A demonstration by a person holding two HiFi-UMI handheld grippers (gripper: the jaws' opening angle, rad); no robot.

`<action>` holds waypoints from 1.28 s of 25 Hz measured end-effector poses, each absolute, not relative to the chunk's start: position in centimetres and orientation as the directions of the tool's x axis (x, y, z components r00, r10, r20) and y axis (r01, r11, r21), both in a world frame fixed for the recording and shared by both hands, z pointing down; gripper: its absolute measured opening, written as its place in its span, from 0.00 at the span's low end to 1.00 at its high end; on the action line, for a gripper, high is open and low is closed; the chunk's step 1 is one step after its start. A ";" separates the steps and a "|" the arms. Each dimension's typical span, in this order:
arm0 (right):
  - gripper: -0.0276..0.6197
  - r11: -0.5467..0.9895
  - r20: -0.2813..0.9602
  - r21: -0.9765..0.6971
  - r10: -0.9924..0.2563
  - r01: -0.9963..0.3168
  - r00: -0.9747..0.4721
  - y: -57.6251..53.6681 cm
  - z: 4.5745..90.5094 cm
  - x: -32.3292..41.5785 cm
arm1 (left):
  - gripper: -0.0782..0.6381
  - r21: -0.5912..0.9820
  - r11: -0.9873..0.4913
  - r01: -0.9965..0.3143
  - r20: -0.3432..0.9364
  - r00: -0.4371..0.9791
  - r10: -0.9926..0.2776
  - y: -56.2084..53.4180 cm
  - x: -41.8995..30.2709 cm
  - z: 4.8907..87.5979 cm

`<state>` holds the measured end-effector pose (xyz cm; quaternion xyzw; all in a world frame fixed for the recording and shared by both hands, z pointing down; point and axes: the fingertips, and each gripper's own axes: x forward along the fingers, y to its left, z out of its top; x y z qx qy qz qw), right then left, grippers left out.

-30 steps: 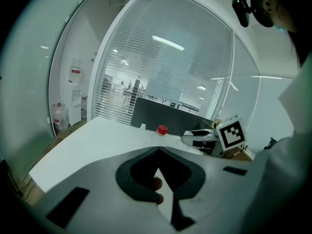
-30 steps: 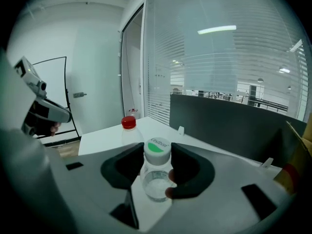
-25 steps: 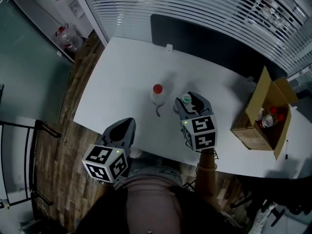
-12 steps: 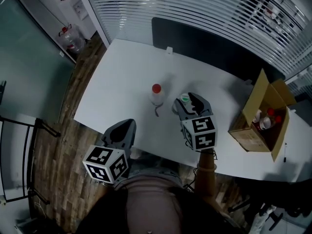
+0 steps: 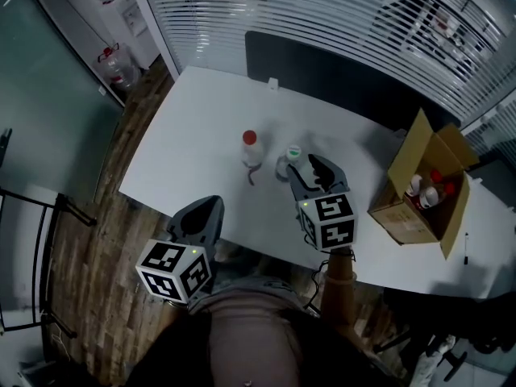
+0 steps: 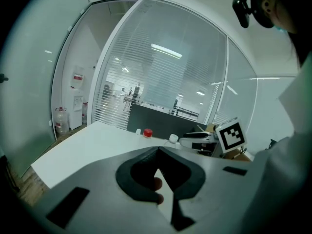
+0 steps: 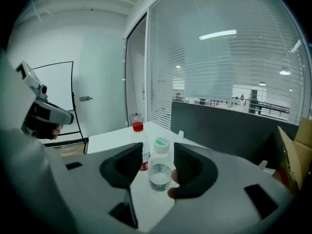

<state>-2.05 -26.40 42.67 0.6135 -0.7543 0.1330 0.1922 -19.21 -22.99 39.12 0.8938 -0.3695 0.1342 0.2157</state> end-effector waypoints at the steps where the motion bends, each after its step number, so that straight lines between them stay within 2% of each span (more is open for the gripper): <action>1: 0.34 0.210 0.452 0.039 -0.876 -0.977 -0.170 -25.9 42.5 -1.9 | 0.12 0.288 -0.636 -0.716 0.395 0.694 -0.603 -22.5 -19.0 39.0; 16: 0.33 0.268 0.444 0.060 -0.870 -0.962 -0.214 -16.7 40.4 -1.9 | 0.12 0.318 -0.633 -0.706 0.340 0.708 -0.619 -14.6 -16.7 37.5; 23: 0.25 0.275 0.409 0.076 -0.885 -0.958 -0.221 -13.0 39.0 -1.3 | 0.12 0.331 -0.620 -0.711 0.333 0.703 -0.629 -11.3 -15.6 37.5; 32: 0.18 0.286 0.373 0.002 -0.889 -0.958 -0.265 -8.4 37.7 -0.1 | 0.12 0.346 -0.622 -0.702 0.323 0.712 -0.624 -7.6 -13.8 37.6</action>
